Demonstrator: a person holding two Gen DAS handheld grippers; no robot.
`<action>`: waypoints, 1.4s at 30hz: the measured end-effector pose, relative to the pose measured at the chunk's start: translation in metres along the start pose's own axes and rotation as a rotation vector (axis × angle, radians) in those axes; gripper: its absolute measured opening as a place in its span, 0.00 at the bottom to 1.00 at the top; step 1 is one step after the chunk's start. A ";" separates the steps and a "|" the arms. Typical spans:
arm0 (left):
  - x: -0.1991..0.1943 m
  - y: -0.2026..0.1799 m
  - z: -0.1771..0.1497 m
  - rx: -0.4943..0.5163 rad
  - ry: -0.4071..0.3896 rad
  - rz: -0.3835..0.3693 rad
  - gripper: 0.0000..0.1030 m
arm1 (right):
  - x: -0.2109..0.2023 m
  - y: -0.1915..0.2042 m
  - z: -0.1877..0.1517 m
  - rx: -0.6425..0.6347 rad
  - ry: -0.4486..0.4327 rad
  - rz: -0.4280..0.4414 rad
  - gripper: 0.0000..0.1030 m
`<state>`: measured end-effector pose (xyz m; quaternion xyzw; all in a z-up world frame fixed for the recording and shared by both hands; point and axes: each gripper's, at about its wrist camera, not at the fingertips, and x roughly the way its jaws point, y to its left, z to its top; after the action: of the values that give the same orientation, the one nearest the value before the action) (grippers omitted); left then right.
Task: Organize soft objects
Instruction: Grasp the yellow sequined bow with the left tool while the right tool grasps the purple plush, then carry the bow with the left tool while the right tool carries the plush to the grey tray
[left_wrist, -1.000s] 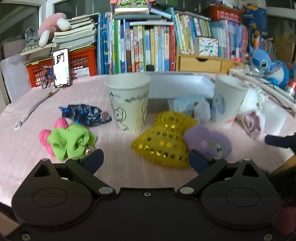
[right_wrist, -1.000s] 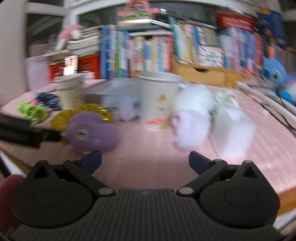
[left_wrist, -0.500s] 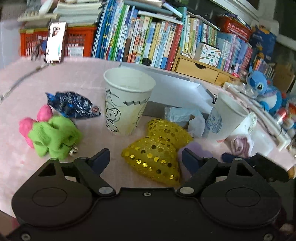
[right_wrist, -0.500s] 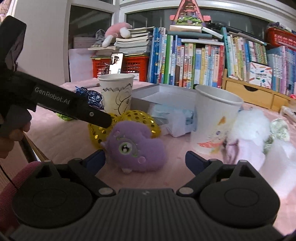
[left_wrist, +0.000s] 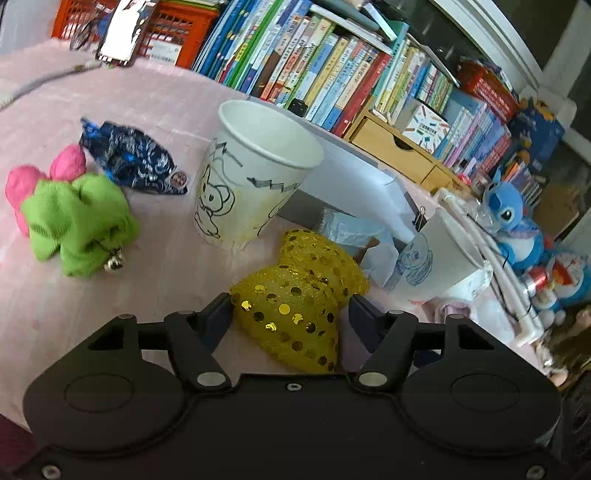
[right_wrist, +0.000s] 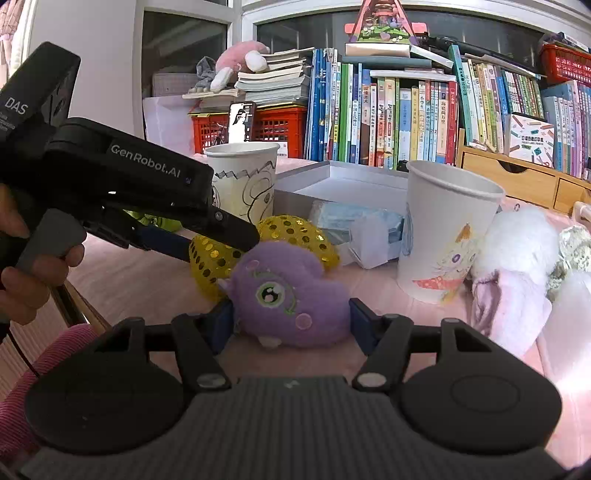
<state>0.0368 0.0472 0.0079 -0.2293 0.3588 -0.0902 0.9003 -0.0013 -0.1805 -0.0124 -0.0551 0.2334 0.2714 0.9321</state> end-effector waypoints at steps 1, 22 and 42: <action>0.000 0.001 0.000 -0.009 -0.002 -0.004 0.64 | 0.000 0.000 0.000 -0.001 -0.001 -0.001 0.66; -0.026 -0.032 -0.004 0.114 -0.075 -0.010 0.33 | -0.018 -0.001 0.006 -0.002 -0.062 -0.092 0.64; -0.076 -0.070 0.026 0.250 -0.254 0.007 0.33 | -0.039 -0.004 0.041 0.001 -0.171 -0.160 0.64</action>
<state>0.0001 0.0199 0.1035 -0.1237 0.2292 -0.1013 0.9602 -0.0111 -0.1932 0.0420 -0.0495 0.1479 0.1995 0.9674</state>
